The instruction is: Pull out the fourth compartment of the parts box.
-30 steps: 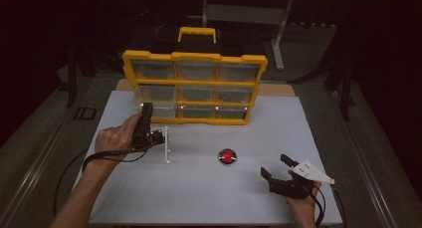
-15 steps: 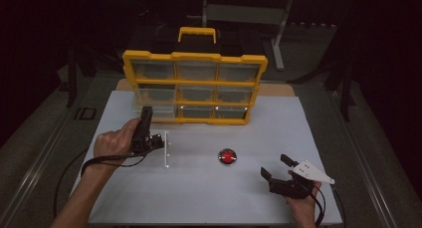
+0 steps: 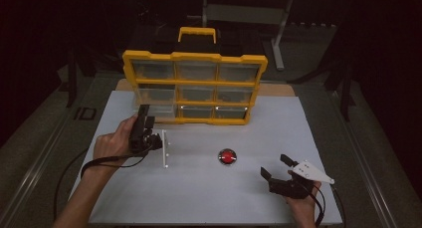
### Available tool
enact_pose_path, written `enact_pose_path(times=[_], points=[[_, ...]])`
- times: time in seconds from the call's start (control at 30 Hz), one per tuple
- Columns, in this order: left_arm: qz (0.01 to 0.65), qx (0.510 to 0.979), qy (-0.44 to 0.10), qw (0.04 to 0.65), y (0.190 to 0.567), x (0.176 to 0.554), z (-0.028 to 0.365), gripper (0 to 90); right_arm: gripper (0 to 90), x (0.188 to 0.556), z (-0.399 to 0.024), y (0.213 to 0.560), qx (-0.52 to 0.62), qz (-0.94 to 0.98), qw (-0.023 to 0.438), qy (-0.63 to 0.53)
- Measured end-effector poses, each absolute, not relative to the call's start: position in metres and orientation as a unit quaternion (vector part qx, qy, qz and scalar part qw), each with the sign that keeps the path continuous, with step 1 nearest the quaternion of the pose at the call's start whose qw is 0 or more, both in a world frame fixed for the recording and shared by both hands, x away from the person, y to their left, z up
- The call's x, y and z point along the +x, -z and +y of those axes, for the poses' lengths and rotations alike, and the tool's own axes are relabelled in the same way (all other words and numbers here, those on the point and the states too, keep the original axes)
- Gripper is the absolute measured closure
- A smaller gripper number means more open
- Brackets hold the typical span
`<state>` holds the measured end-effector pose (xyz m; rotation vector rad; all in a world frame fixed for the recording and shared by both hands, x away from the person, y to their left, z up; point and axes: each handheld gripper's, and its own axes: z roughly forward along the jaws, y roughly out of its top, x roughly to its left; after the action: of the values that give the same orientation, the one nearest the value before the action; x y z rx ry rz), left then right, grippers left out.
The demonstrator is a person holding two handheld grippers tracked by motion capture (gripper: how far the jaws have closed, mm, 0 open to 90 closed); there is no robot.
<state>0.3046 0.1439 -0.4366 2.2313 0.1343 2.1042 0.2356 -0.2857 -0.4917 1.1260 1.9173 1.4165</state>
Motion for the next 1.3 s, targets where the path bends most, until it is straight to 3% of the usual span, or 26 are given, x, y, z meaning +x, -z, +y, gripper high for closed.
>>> enact_pose_path(times=[0.23,0.53,0.93,1.3], points=[[0.092,0.751,-0.646,0.102,0.428,0.296,0.143,16.5,9.7,0.236,-0.286,0.492,0.414,0.704,0.252,-0.52],[0.165,0.772,-0.584,0.19,0.425,0.29,0.149,3.7,9.7,0.236,-0.285,0.491,0.412,0.704,0.252,-0.52],[0.279,0.78,-0.466,0.309,0.431,0.284,0.178,0.1,9.7,0.236,-0.285,0.491,0.412,0.704,0.252,-0.521],[0.368,0.74,-0.386,0.41,0.437,0.278,0.205,0.0,9.7,0.237,-0.284,0.491,0.409,0.705,0.25,-0.522]])
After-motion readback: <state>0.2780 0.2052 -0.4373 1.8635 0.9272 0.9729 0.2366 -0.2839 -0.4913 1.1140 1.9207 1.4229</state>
